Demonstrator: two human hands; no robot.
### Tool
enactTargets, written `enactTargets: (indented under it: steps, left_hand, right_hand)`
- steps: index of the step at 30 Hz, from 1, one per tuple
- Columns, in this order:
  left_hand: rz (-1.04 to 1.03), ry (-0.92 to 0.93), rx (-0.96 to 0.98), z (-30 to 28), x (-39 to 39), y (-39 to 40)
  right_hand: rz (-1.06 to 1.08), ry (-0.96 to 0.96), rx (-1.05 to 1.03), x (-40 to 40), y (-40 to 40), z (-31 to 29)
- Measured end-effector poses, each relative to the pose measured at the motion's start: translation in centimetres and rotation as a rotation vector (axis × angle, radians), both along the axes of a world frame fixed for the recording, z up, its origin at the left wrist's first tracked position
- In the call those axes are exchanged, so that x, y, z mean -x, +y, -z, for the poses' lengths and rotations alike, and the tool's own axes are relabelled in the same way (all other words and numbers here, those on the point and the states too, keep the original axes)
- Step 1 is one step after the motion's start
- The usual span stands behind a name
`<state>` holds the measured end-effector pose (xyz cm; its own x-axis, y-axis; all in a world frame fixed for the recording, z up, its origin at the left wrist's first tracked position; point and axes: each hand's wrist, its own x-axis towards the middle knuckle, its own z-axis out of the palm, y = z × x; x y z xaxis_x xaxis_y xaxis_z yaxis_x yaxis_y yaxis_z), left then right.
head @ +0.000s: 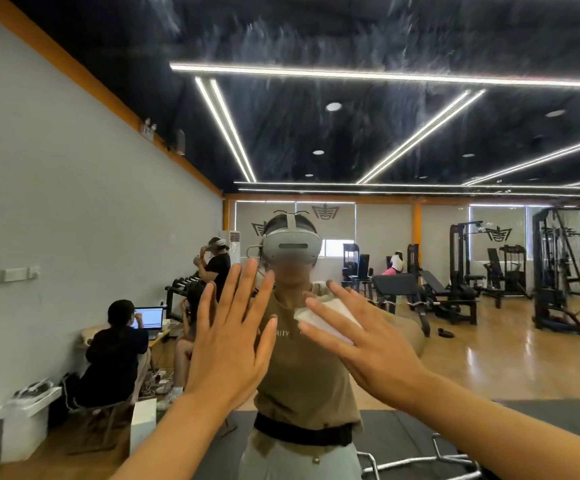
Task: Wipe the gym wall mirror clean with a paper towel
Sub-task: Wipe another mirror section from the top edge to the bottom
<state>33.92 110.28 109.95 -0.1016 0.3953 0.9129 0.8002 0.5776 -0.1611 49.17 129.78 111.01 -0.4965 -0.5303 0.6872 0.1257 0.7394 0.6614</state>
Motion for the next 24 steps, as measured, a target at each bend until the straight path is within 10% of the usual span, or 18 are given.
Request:
enactTargets:
  steps: [7,17,24]
  left_hand:
    - [0.01,0.059,0.049,-0.3,1.0,-0.9]
    - [0.023,0.089,0.03,-0.3,1.4,-0.9]
    - [0.074,0.066,0.024,-0.5,1.1,-1.4]
  right_hand:
    - [-0.019,-0.015,-0.079,0.6,-0.3,-6.1]
    - [-0.041,0.497,0.491,5.5,-6.1,-24.2]
    - [-0.186,0.463,0.573,6.6,-7.2,-19.3]
